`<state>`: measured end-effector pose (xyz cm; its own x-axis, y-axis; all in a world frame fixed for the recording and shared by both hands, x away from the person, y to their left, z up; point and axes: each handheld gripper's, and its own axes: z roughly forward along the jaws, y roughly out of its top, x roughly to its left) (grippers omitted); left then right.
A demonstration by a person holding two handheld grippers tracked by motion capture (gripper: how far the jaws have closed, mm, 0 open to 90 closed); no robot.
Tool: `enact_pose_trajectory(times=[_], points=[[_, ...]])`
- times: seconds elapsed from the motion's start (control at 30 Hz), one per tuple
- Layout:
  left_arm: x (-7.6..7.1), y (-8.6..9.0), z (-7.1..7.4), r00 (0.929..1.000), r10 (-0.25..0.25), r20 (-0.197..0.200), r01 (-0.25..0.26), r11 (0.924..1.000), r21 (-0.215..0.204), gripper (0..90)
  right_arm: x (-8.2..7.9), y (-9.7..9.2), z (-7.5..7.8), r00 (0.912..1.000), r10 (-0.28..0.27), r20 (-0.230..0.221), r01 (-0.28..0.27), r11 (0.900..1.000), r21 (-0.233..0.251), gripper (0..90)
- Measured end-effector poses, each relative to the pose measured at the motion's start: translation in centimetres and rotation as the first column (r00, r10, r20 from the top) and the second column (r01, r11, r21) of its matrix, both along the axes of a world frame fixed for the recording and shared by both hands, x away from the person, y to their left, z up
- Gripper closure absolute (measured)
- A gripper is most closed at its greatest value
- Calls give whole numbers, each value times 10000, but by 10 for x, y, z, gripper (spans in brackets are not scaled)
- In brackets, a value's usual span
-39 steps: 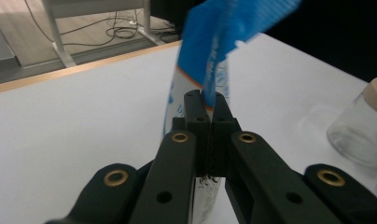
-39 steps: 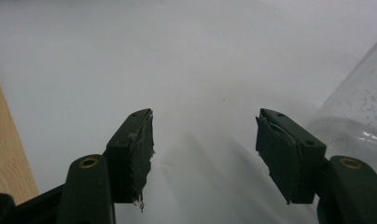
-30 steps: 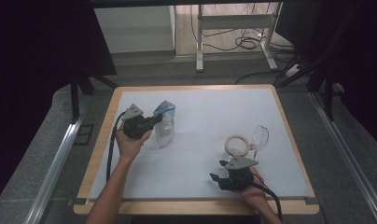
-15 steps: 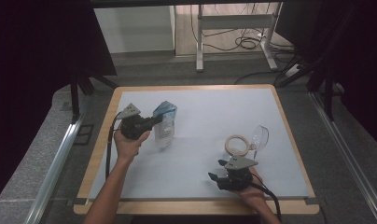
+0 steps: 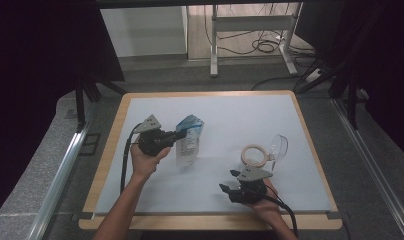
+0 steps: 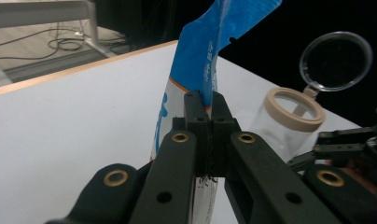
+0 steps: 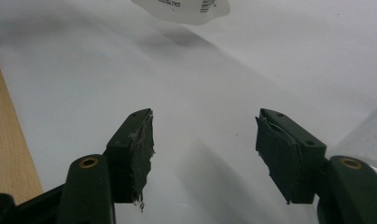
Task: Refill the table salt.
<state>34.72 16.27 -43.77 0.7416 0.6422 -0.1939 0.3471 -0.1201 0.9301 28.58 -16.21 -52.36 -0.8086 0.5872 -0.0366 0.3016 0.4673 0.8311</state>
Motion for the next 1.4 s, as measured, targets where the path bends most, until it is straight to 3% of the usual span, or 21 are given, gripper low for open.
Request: enact_pose_trajectory(times=[0.5, 1.4], points=[[-8, -18, 1, 9986, -525, -17, 525, 9986, -89, 900, 1, 6, -1, 9998, -130, 176, 130, 9999, -22, 375], [-10, -34, -4, 9960, -870, -197, 867, 9961, -152, 900, 2, 10, -2, 9995, -227, 217, 229, 9997, -88, 374]])
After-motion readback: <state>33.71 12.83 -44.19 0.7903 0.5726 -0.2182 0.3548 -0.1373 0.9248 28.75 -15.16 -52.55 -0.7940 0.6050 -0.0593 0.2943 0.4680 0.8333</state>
